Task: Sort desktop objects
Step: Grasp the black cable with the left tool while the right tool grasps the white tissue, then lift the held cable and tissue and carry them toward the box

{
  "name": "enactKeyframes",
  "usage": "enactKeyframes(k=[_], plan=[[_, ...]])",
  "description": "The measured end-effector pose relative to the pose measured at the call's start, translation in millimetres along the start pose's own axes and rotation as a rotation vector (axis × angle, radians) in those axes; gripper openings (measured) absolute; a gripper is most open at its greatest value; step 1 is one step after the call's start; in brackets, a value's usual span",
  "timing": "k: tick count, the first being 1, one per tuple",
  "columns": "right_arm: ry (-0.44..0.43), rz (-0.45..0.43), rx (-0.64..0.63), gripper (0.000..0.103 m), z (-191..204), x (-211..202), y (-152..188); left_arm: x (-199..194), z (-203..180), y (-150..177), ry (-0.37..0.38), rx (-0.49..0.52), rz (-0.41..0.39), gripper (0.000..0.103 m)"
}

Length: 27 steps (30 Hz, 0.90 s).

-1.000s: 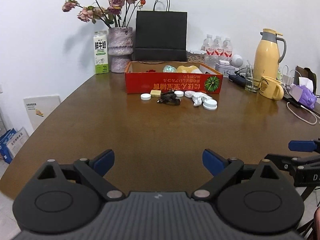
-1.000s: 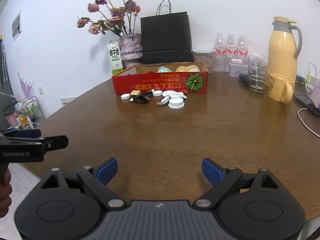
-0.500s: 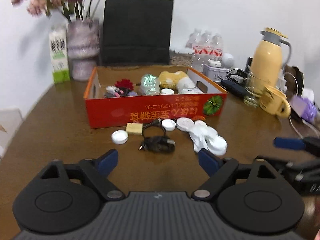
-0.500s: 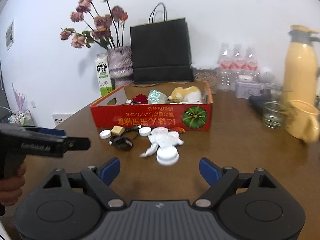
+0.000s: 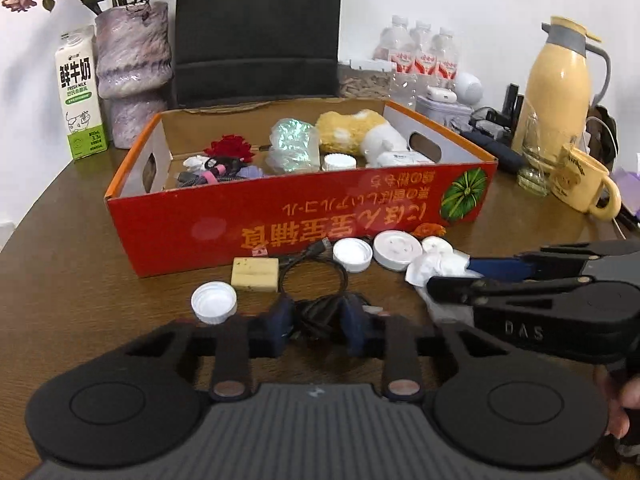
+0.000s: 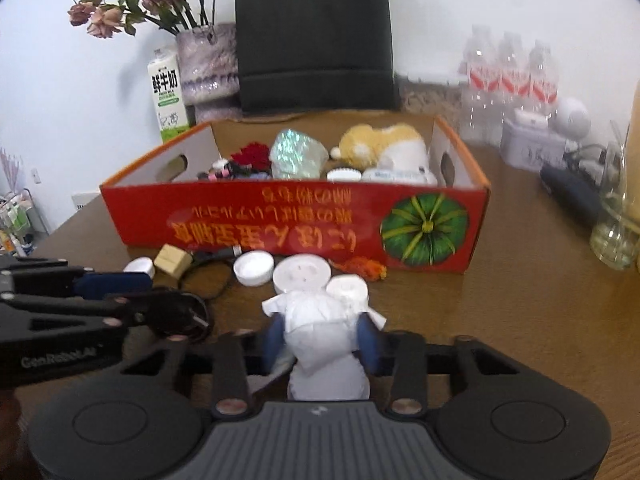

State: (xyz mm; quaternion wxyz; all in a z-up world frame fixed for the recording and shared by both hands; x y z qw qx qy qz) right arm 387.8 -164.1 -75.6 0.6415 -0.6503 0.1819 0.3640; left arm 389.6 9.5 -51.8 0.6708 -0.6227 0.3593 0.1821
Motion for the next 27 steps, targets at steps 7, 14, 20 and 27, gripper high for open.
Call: enactKeyframes(k=[7,14,20,27], plan=[[-0.012,-0.08,0.06,0.016,-4.4,-29.1,2.3,-21.6,-5.0,13.7,0.012,-0.035,-0.007,0.022],[-0.091,-0.162,0.091,0.016,4.0,-102.5,28.5,-76.6,-17.9,59.1,0.021,-0.106,-0.024,0.018],[-0.1,-0.163,-0.015,0.016,21.0,-160.6,82.1,-138.0,-38.1,101.6,0.002,-0.077,-0.042,0.018],[-0.123,-0.086,0.047,0.016,20.3,-189.5,143.1,-186.7,-63.3,125.5,-0.043,-0.033,-0.093,0.018]])
Point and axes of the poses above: each gripper's, at about its wrist camera, not at the fingertips, and x roughly the way its jaws point, z to its left, y to its underside, the point moved 1 cm from there along x, roughly the way its jaws point, and after that the axes turned 7 degrees about z, right-handed, at the moved point
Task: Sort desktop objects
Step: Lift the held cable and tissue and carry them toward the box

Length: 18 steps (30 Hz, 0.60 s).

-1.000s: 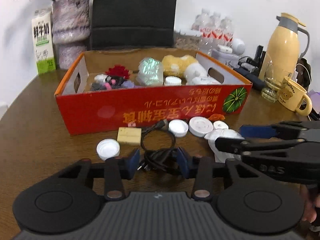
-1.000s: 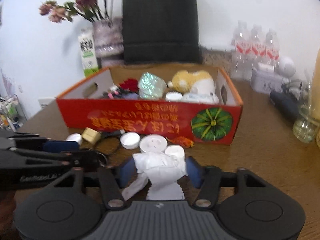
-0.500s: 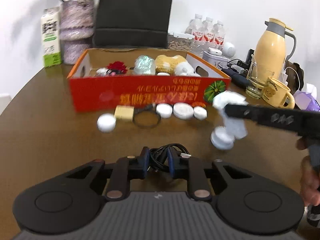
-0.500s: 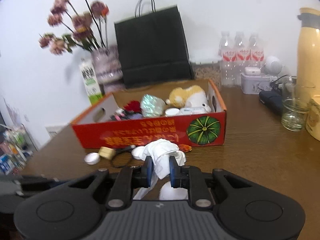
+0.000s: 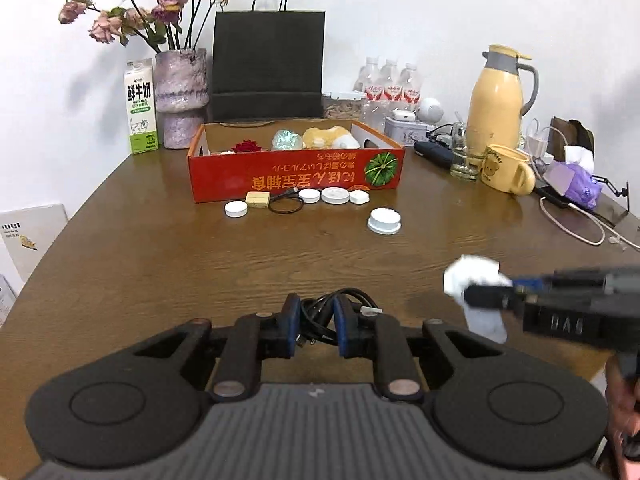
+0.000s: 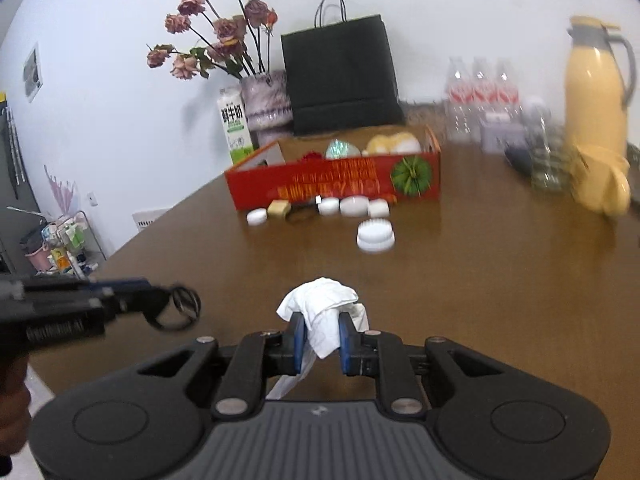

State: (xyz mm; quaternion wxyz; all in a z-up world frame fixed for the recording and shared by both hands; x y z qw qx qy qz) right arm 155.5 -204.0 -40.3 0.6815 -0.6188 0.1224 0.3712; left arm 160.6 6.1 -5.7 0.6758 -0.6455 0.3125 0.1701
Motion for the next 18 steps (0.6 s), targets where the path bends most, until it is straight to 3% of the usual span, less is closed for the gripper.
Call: enactKeyframes(k=[7,11,18], plan=[[0.017,-0.041,-0.04,0.016,16.7,-54.8,25.4,-47.7,-21.1,13.4,0.003,0.004,-0.049,0.018],[0.018,-0.056,-0.079,0.017,25.9,-84.5,27.4,-70.0,-28.0,27.0,0.068,-0.022,-0.046,0.018],[0.027,-0.046,-0.06,0.017,26.6,-92.7,25.5,-78.5,-25.7,38.3,0.056,-0.019,-0.046,0.018]])
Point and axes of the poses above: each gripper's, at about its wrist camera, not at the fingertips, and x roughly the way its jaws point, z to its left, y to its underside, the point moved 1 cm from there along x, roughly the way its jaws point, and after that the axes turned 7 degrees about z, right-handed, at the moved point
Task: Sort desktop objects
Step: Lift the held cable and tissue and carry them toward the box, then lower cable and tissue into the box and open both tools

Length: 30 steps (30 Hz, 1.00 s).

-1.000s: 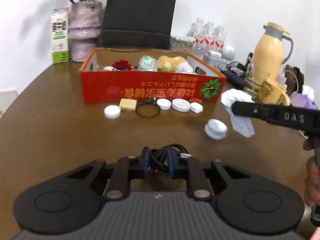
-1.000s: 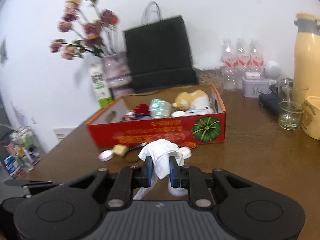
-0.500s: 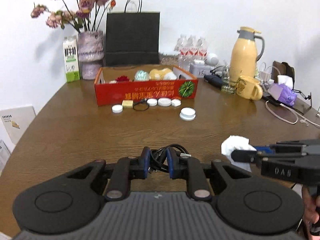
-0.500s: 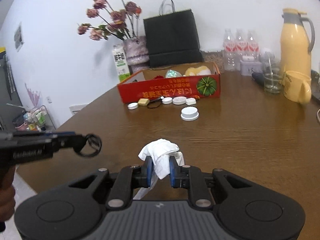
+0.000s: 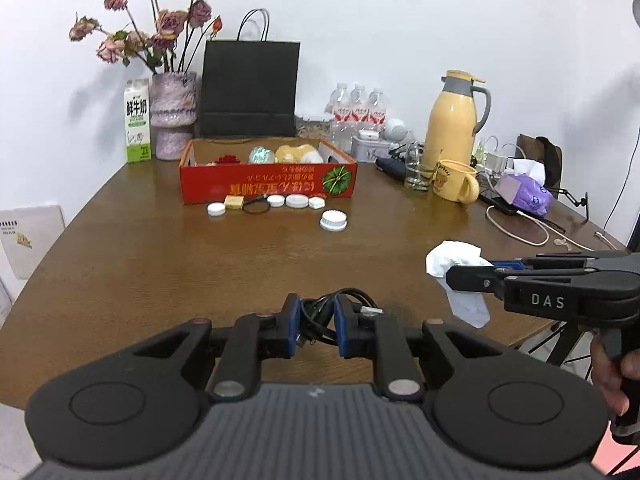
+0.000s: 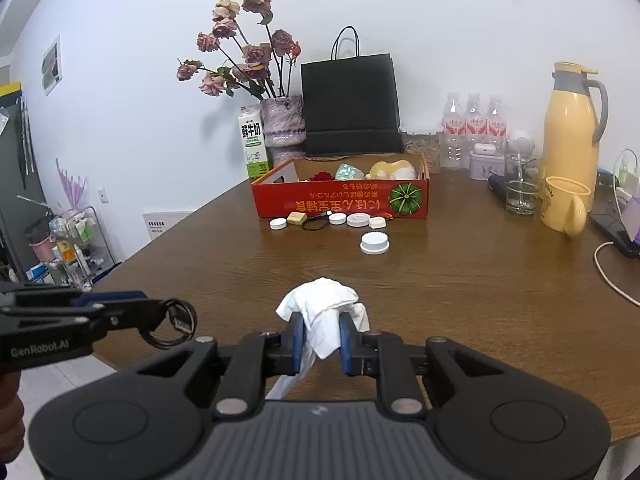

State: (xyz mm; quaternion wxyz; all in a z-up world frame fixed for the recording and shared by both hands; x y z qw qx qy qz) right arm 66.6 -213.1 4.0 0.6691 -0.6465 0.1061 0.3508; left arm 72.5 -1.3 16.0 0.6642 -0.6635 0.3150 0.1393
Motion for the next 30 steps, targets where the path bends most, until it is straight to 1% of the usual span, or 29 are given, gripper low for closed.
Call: enactKeyframes(k=[4,6,11,14,18,21,26,30], plan=[[-0.012,0.013,-0.01,0.017,4.4,9.3,-0.5,5.3,7.0,-1.5,-0.012,-0.004,-0.013,0.018],[-0.012,0.03,-0.002,0.017,4.0,15.7,-1.8,11.2,10.0,-1.5,-0.033,0.0,-0.009,0.018],[-0.008,0.036,0.023,0.017,-2.8,29.1,-13.5,26.3,24.6,-11.1,0.001,-0.047,0.021,0.018],[-0.018,0.021,0.041,0.017,-6.8,39.3,-25.5,33.0,33.6,-22.4,-0.008,-0.041,0.004,0.018],[-0.012,-0.015,0.081,0.017,-17.3,59.5,-49.8,51.6,52.8,-46.7,-0.061,-0.043,-0.024,0.018],[-0.014,-0.04,0.089,0.017,-26.5,74.5,-72.3,61.3,64.1,-70.7,-0.076,-0.046,-0.062,0.018],[-0.001,-0.088,0.066,0.018,-38.8,95.5,-108.3,76.1,74.1,-112.9,-0.077,-0.019,-0.139,0.018],[-0.03,-0.106,0.05,0.018,-49.7,119.1,-144.3,98.2,87.2,-153.4,-0.047,0.0,-0.163,0.018]])
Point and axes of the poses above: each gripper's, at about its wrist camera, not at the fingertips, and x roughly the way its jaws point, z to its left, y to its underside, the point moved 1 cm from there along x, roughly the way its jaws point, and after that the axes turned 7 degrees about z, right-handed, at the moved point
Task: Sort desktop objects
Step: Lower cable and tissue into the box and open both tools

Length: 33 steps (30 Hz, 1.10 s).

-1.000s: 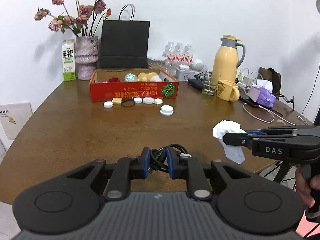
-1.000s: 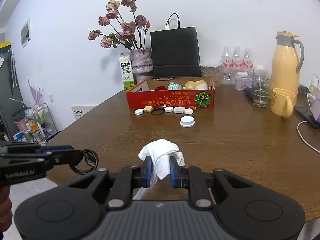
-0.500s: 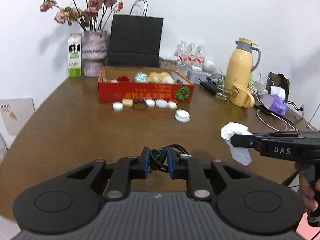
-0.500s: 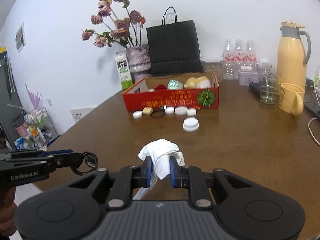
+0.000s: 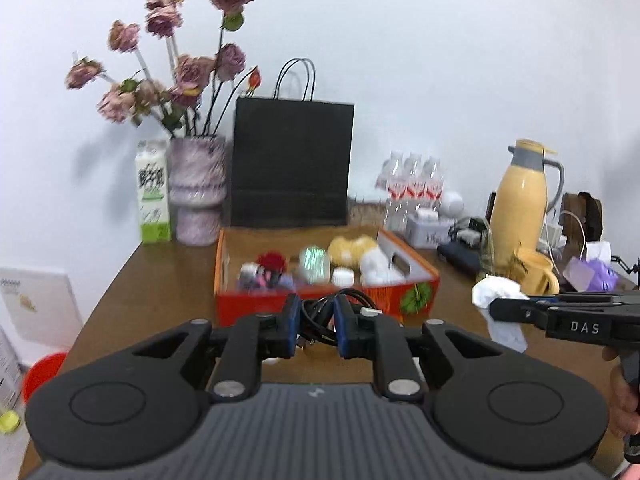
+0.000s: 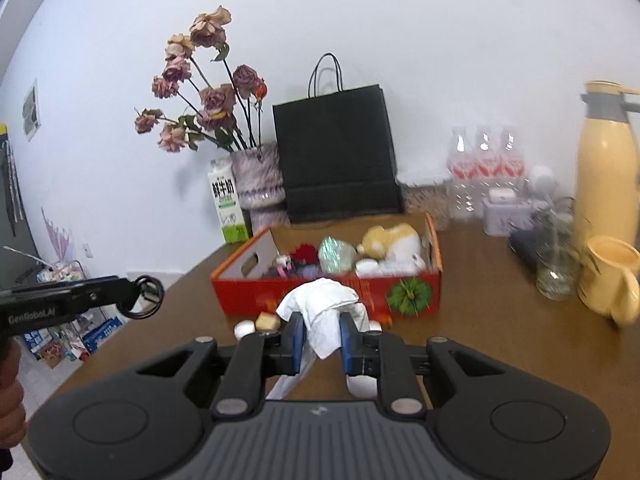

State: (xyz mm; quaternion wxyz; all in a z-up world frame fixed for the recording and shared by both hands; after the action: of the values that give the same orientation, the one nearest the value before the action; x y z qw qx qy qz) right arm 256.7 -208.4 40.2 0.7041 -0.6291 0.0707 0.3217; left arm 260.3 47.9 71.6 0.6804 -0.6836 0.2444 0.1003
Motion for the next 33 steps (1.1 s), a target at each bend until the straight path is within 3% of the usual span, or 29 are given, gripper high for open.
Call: enactKeyframes(k=[7,10,13,15,19,25,27,28,29,31,33], plan=[[-0.046,-0.004,0.02,0.018,-16.7,71.5,-76.0,77.5,23.2,-55.2,-0.011,0.009,0.03,0.018],[-0.049,0.045,0.034,0.02,-21.4,112.8,-99.8,118.3,31.0,-69.1,0.016,0.014,0.088,0.018],[-0.072,0.128,0.058,0.02,-30.3,162.3,-117.9,163.7,35.9,-74.4,-0.032,0.048,0.142,0.018],[-0.07,0.189,0.09,0.02,-36.7,196.1,-124.3,195.3,41.4,-74.7,-0.075,0.046,0.189,0.018],[-0.012,0.295,0.075,0.019,-36.7,258.1,-128.4,249.9,54.0,-70.4,-0.089,0.04,0.294,0.018],[0.037,0.428,0.067,0.021,-38.6,319.6,-110.4,287.9,67.0,-54.7,-0.116,0.01,0.392,0.019],[0.034,0.456,0.074,0.036,-40.9,327.9,-103.1,290.2,69.4,-50.1,-0.118,0.002,0.406,0.02],[0.039,0.438,0.054,0.052,-40.5,327.3,-102.1,290.3,69.0,-50.2,-0.12,0.007,0.401,0.021],[0.047,0.438,0.049,0.057,-40.6,328.8,-101.6,290.2,68.9,-50.5,-0.118,0.005,0.406,0.022],[0.029,0.429,0.08,0.061,-43.3,330.7,-102.3,291.2,69.8,-52.8,-0.108,-0.011,0.417,0.024],[0.014,0.427,0.117,0.061,-48.0,330.0,-104.2,289.1,73.9,-57.3,-0.098,-0.054,0.423,0.034]])
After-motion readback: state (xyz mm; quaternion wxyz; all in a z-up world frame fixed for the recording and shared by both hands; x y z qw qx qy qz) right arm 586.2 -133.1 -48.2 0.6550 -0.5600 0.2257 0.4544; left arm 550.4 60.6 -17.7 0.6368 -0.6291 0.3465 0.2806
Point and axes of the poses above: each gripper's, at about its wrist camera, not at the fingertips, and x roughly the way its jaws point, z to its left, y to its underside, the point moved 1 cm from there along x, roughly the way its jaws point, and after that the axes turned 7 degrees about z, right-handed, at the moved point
